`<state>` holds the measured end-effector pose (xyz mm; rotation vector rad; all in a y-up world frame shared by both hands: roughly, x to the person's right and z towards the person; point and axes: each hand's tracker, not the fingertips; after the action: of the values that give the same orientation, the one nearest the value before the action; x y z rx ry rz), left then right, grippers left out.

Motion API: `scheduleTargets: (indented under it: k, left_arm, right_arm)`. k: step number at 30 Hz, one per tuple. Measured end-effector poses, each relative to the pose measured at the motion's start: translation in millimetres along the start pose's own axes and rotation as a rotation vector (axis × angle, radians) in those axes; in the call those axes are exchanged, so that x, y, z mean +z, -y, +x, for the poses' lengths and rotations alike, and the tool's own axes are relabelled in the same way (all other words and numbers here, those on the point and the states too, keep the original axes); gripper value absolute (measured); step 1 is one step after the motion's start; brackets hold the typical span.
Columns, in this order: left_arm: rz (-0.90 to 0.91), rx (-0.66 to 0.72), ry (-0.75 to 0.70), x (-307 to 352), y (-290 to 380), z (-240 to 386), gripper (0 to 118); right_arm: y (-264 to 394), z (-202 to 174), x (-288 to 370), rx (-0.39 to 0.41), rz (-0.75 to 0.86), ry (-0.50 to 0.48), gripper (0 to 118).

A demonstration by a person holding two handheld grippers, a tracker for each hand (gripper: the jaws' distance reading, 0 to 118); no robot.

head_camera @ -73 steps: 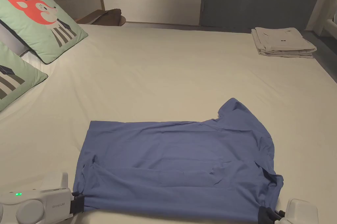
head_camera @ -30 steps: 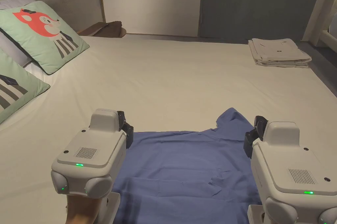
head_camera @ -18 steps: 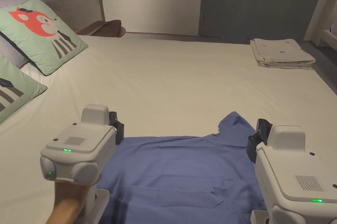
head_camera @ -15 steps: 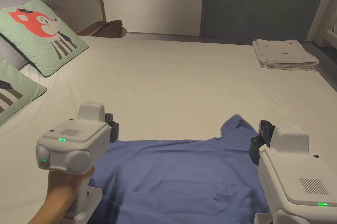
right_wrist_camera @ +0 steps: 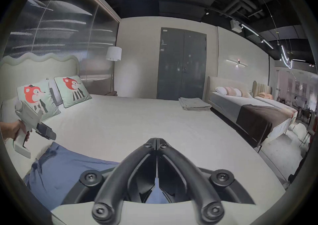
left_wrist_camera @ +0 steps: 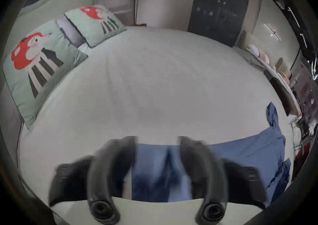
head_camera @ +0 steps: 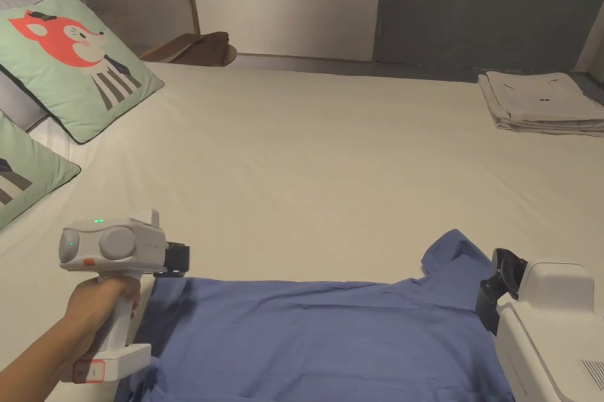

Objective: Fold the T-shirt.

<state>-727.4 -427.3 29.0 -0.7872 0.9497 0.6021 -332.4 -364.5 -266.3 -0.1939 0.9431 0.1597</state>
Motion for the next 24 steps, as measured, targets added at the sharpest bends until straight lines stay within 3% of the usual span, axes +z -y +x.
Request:
scheduleTargets:
  k: [1,2,9,10,13,16,19,24]
  left_arm:
    - [-0.020,0.012,-0.001,-5.3,0.3,-1.2,91]
    - [-0.021,0.013,0.001,-8.5,1.5,-1.1,93]
    - [-0.045,-0.028,-0.019,-19.5,11.8,8.7,92]
    - [-0.048,-0.037,-0.018,-21.0,14.5,11.0,87]
    - [-0.070,-0.074,-0.037,-28.6,23.0,18.0,48]
    - [-0.050,-0.101,-0.056,-28.8,30.8,23.0,38]
    - [-0.046,-0.092,-0.040,-23.9,30.3,25.0,4]
    - [-0.025,-0.109,-0.028,-6.4,31.1,33.3,4]
  right_arm:
    - [2.2,0.8,-3.5,0.001,-0.008,0.003,0]
    - [3.4,0.2,-3.9,0.002,-0.016,0.004,0]
    - [13.3,3.2,-14.9,-0.007,-0.056,0.010,0]
    - [22.0,4.7,-18.7,-0.008,-0.058,0.009,0]
    - [25.4,6.7,-20.8,0.000,-0.063,0.012,0]
    - [20.6,5.8,-14.4,-0.002,-0.068,0.011,0]
    - [19.7,8.8,-16.5,-0.002,-0.070,0.016,0]
    - [14.7,24.5,-32.7,-0.071,-0.108,0.008,0]
